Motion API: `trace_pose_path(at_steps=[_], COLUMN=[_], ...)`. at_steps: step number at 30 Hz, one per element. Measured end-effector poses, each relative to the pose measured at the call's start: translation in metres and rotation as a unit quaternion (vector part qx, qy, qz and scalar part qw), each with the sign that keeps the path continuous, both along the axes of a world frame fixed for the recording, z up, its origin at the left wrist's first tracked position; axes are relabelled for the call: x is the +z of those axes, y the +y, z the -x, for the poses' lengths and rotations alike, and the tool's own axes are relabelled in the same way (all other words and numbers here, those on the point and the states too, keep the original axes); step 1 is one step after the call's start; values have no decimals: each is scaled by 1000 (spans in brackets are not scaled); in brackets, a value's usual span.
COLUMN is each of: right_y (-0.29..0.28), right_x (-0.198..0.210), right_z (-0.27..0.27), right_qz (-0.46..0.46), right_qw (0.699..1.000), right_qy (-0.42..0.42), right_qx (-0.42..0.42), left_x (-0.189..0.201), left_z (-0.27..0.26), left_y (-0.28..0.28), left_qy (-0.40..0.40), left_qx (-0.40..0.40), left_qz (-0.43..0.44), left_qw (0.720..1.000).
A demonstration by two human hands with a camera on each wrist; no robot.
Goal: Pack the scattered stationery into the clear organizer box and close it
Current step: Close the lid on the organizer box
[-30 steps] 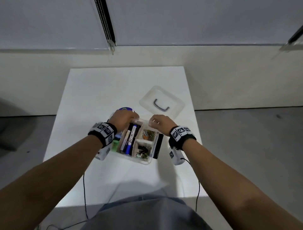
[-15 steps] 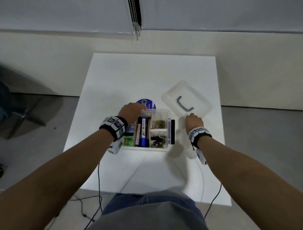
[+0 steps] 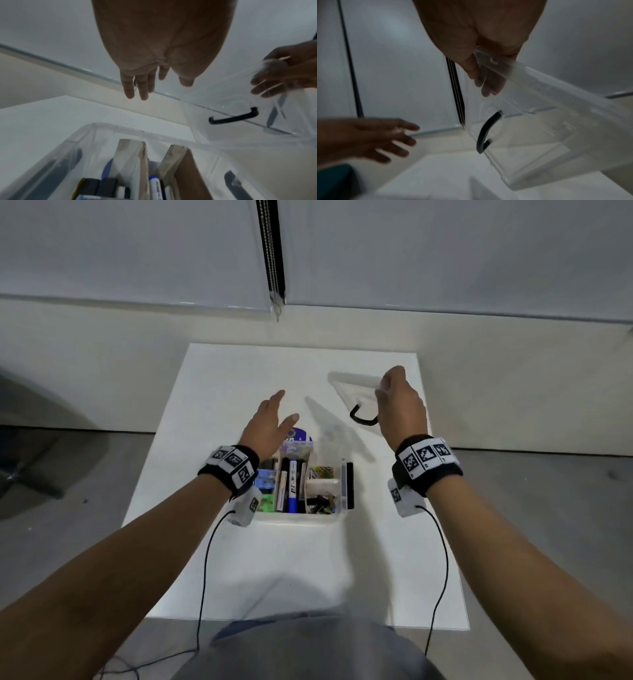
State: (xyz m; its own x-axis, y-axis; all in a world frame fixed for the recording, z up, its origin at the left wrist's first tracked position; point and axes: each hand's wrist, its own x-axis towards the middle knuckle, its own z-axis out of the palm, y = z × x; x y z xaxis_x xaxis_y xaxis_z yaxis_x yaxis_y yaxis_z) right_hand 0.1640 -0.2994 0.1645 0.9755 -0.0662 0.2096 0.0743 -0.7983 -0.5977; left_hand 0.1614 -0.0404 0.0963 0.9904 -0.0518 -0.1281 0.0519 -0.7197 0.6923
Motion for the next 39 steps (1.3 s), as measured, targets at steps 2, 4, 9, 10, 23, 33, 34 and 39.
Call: trace_pose_path(at_steps=[2, 4, 9, 10, 23, 33, 34, 39], right_y=[11, 18, 29, 33, 72, 73, 74, 86], right_x=[24, 36, 3, -12, -122, -120, -118, -102], right_z=[10, 13, 18, 22, 63, 64, 63, 56], right_qz=[-79, -190, -384, -370, -66, -168, -169, -138], right_qw=[996, 979, 917, 920, 946, 867, 873, 920], right_qy=[-31, -42, 104, 125, 315, 439, 425, 340], right_qx=[32, 63, 43, 15, 29, -165, -170, -136], left_x=[9, 21, 21, 14, -53, -57, -56, -48], left_z=[3, 7, 27, 32, 66, 61, 60, 52], left_y=[4, 6, 24, 31, 57, 55, 54, 37], left_qy=[-17, -21, -1, 8, 157, 183, 175, 192], left_qx=[44, 74, 96, 113, 169, 199, 199, 225], left_qz=[47, 99, 100, 91, -38, -71, -91, -70], left_qw=[998, 992, 990, 989, 972, 960, 960, 953])
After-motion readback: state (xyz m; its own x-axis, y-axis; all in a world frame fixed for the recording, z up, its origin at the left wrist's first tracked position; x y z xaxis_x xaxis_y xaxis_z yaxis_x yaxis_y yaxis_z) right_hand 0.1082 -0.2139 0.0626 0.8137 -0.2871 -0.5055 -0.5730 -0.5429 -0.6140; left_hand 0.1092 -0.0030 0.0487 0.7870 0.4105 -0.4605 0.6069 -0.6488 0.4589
